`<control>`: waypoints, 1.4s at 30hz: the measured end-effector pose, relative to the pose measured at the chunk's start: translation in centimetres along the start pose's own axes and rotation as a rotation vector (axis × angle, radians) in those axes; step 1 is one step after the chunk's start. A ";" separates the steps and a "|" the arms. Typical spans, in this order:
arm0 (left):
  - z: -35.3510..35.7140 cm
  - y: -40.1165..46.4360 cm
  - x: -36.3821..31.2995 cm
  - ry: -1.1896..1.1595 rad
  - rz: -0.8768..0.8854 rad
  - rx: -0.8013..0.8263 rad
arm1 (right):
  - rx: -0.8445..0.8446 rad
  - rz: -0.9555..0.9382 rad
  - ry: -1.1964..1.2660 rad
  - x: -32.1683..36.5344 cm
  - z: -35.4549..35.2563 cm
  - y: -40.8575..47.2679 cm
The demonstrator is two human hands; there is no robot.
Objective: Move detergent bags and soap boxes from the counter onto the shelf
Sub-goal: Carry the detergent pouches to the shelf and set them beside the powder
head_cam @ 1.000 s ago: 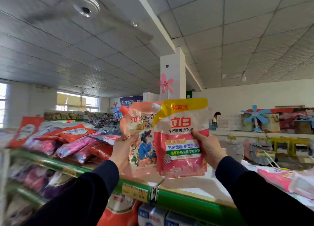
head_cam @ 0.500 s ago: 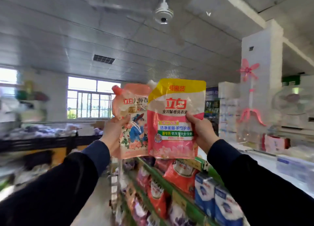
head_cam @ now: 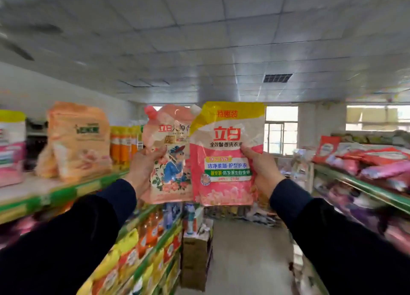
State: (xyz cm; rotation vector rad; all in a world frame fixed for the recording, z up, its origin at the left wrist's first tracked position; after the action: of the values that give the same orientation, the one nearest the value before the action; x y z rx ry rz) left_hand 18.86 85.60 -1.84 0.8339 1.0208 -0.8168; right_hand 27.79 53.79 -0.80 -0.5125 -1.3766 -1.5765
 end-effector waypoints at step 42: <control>-57.8 -8.8 -17.8 0.286 0.069 -0.843 | 0.858 0.347 0.556 -30.4 72.6 1.8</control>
State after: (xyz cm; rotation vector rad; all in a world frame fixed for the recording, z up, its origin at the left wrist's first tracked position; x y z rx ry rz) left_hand -16.27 135.62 -3.85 0.2515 1.4272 -0.1504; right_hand 24.27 132.36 -4.00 0.2003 -1.2819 -0.6565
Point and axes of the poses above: each hand's wrist, its own y-axis towards the middle knuckle, its own z-axis out of the palm, x = y × z, the point moved 7 cm from there along y, towards the middle knuckle, and after that the axes turned 14 degrees about -z, right-handed, at the moved point
